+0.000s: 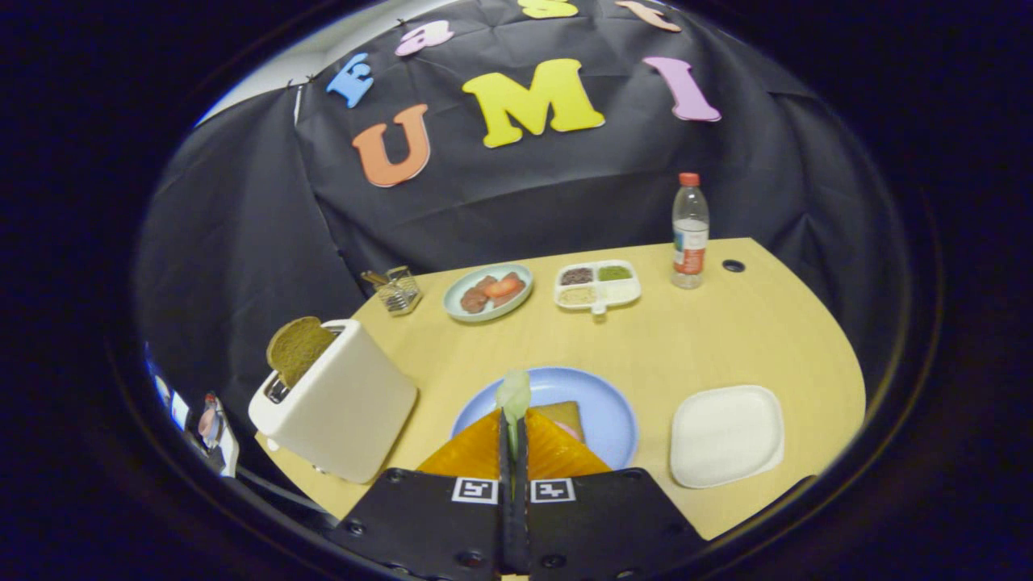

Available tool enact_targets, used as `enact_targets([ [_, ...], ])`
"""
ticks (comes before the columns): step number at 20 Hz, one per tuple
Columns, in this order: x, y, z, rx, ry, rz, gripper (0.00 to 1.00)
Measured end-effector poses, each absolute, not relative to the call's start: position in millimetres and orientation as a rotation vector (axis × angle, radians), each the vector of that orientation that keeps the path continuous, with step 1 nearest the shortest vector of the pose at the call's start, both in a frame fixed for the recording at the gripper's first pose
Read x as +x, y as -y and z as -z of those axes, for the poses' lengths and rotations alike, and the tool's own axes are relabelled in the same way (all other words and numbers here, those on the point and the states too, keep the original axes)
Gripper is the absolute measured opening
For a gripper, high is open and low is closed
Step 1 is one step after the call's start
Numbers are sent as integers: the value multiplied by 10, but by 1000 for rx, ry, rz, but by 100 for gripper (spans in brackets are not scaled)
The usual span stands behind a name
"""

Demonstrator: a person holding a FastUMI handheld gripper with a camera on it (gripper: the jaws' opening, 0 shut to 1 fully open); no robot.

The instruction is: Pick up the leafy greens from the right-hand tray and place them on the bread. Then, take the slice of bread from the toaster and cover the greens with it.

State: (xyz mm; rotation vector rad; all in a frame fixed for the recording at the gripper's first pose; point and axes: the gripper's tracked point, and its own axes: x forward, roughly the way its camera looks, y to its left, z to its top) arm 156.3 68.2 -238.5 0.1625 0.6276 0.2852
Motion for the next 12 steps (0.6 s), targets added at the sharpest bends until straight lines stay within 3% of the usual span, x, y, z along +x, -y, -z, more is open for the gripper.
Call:
enact_targets([
  [4, 1868, -895, 2720, 120, -655, -309, 0],
  [12, 2255, -453, 3201, -31, -687, -171, 1],
])
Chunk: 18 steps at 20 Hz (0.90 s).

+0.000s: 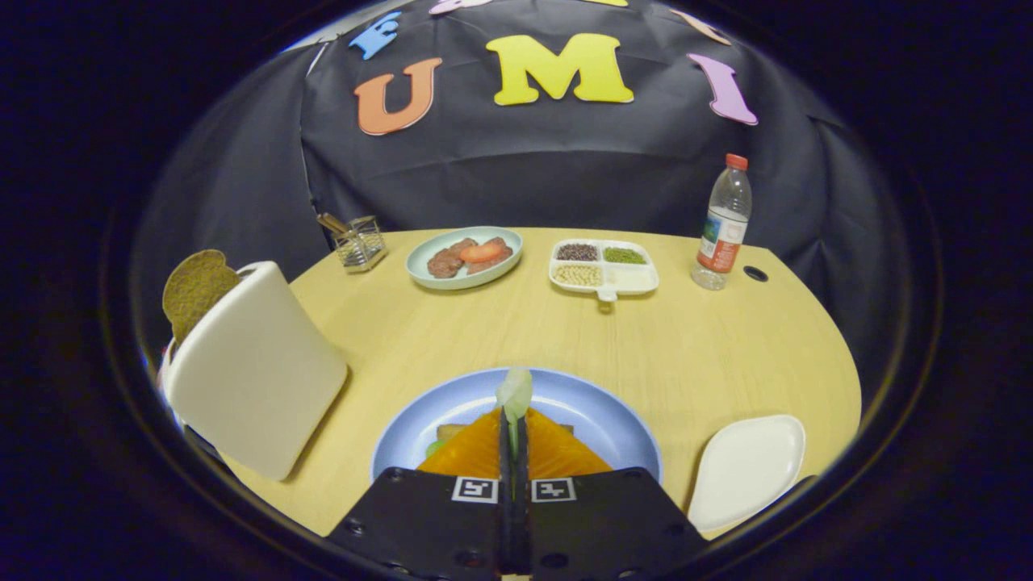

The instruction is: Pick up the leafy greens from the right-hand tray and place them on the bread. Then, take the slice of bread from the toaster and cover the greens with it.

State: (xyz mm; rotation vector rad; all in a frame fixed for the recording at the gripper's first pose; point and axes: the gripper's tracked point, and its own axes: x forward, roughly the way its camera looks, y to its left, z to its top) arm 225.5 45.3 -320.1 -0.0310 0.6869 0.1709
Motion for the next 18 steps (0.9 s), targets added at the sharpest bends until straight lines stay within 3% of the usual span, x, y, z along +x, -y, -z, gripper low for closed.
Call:
enact_targets([
  [2, 2261, -386, 3185, -65, -679, -153, 14],
  [7, 2170, -325, 2800, -130, -599, -123, 97],
  [18, 1634, -1332, 1133, 13, -327, -202, 96],
])
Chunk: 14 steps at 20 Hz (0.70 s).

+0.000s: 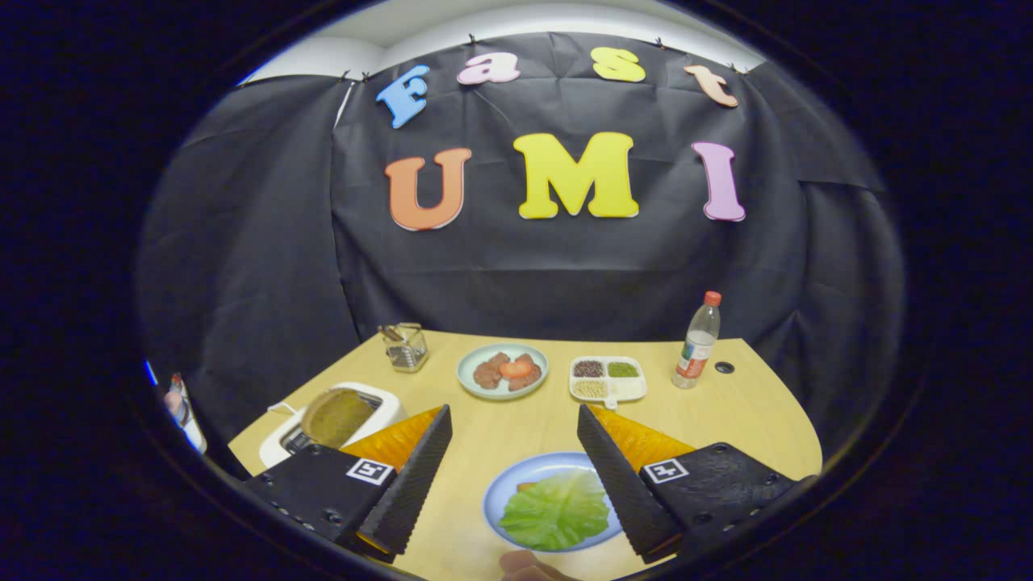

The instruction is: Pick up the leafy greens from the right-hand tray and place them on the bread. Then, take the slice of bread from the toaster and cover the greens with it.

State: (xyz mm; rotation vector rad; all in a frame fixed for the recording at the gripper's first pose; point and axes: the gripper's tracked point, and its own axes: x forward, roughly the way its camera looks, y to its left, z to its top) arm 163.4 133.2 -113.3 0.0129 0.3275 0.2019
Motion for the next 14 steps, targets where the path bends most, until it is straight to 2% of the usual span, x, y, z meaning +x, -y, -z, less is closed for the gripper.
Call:
enact_targets([
  [6, 1499, -2207, 983, 96, -320, -288, 96],
  [14, 1700, -2968, 1517, 69, -439, -323, 96],
])
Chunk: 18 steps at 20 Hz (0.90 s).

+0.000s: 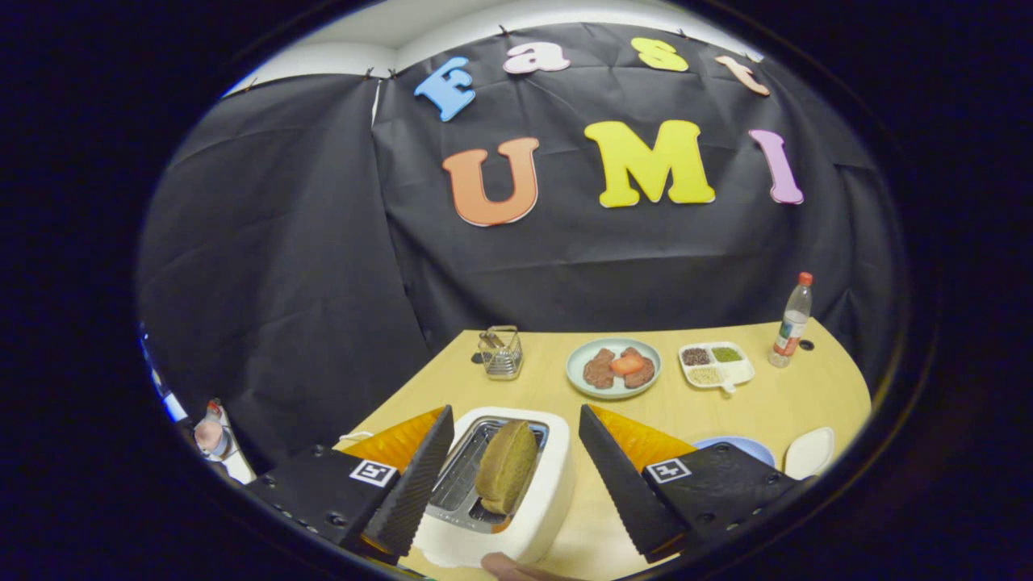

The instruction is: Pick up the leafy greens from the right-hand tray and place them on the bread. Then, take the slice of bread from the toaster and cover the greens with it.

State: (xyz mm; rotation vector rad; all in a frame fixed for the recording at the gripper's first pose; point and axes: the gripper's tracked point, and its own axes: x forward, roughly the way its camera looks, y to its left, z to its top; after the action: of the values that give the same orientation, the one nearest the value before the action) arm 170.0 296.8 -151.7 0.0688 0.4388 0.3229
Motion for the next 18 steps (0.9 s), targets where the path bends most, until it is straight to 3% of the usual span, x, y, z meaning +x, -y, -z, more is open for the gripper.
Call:
enact_targets([
  [6, 1795, -3150, 1846, 15, -498, -281, 95],
  [8, 1761, -3170, 1975, 19, -545, -258, 87],
  [10, 1757, -3134, 2045, 15, -578, -217, 64],
  [13, 1745, -3135, 1986, 16, -585, -210, 15],
  [15, 1733, -3084, 1812, 6, -550, -200, 10],
  [18, 1683, -3072, 1431, 36, -497, -209, 10],
])
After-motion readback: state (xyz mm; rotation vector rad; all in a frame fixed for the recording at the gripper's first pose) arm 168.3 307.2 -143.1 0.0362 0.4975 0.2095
